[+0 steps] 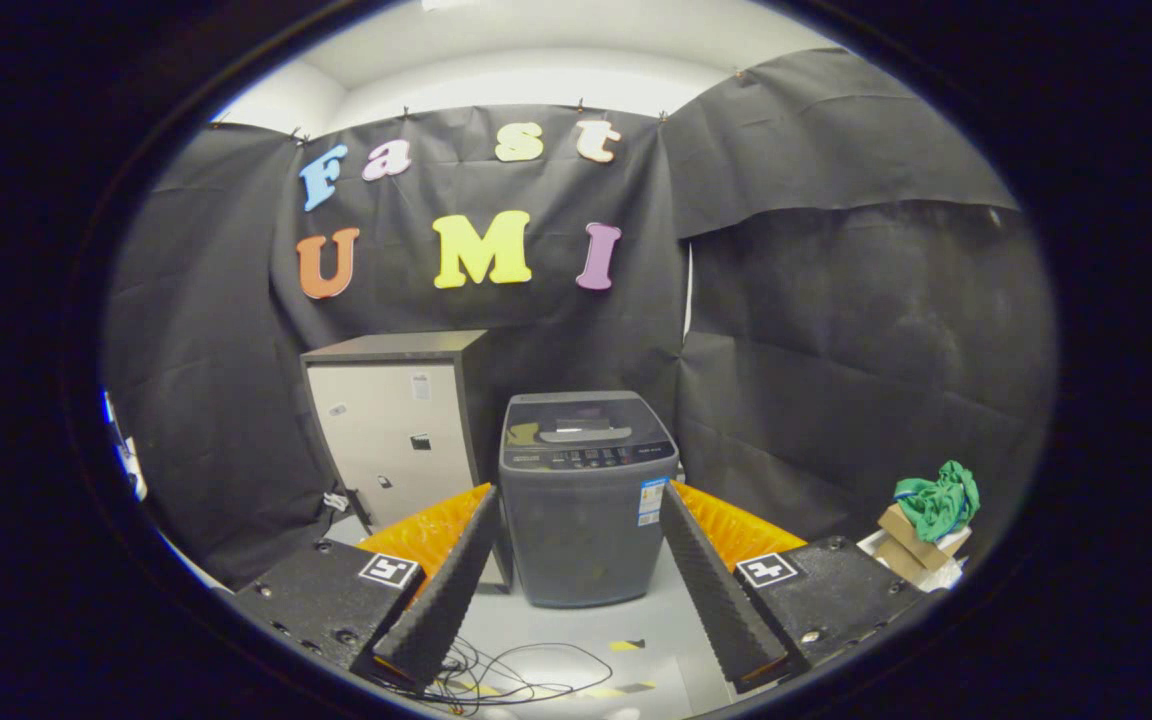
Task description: Put the clothes into the washing machine and then close the washing machine lid.
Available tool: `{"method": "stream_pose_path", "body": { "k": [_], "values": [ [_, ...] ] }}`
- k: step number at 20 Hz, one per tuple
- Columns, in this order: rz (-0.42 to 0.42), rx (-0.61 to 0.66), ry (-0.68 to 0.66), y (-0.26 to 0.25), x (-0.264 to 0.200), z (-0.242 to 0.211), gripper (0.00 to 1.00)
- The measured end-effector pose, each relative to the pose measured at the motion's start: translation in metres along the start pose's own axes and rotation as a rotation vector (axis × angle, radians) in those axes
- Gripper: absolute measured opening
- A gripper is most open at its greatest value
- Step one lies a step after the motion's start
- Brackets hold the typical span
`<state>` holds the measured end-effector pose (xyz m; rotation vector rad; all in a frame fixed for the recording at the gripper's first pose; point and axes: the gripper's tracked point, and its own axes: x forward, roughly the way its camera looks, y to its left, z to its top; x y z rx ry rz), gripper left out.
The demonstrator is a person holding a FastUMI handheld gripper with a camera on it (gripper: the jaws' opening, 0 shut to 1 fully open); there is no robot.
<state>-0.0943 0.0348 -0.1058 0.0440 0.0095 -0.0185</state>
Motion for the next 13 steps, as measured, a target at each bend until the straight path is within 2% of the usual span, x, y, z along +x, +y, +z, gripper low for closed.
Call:
{"method": "stream_pose_path", "body": {
  "k": [13],
  "values": [
    [0.012,-0.007,-0.012,0.0085,-0.0033,0.0066,1.0]
  ]
}}
